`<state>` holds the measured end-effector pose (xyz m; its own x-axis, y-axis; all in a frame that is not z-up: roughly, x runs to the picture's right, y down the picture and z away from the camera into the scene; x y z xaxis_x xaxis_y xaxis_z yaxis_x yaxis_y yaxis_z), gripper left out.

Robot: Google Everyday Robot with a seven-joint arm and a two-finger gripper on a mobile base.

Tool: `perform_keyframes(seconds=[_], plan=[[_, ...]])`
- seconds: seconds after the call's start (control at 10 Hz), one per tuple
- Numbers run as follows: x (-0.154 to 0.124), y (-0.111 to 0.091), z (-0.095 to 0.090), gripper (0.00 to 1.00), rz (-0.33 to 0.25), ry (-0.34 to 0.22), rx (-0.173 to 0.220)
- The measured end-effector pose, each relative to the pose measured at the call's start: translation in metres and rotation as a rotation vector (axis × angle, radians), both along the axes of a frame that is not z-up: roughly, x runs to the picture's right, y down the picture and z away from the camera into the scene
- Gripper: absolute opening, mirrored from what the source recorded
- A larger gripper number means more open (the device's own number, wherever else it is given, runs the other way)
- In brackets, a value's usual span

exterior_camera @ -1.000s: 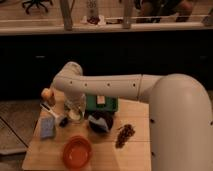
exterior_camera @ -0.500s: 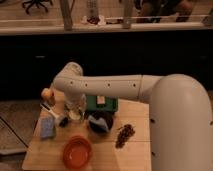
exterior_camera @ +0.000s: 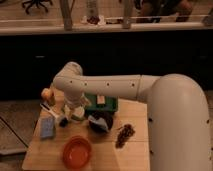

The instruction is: Place pepper in paper cup

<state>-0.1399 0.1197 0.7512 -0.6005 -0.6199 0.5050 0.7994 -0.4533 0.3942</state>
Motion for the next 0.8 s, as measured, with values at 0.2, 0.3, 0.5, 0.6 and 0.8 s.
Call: perform_keyframes(seconds=[0.2, 0.3, 0.5, 0.6, 0.8], plan=[[-0.0016, -0.0012, 0.0001, 0.80, -0.008, -0.001, -0.002], [-0.0032, -0.0024, -0.0001, 0.80, -0.012, -0.003, -0.002], [-0.0057, -0.0042, -0.0002, 0.80, -0.018, -0.006, -0.001], [-0.0076, -0.0051, -0.0003, 0.80, -0.021, -0.009, 0.000], [-0.0079, -0.0061, 0.0003, 0.80, -0.021, -0.013, -0.002]])
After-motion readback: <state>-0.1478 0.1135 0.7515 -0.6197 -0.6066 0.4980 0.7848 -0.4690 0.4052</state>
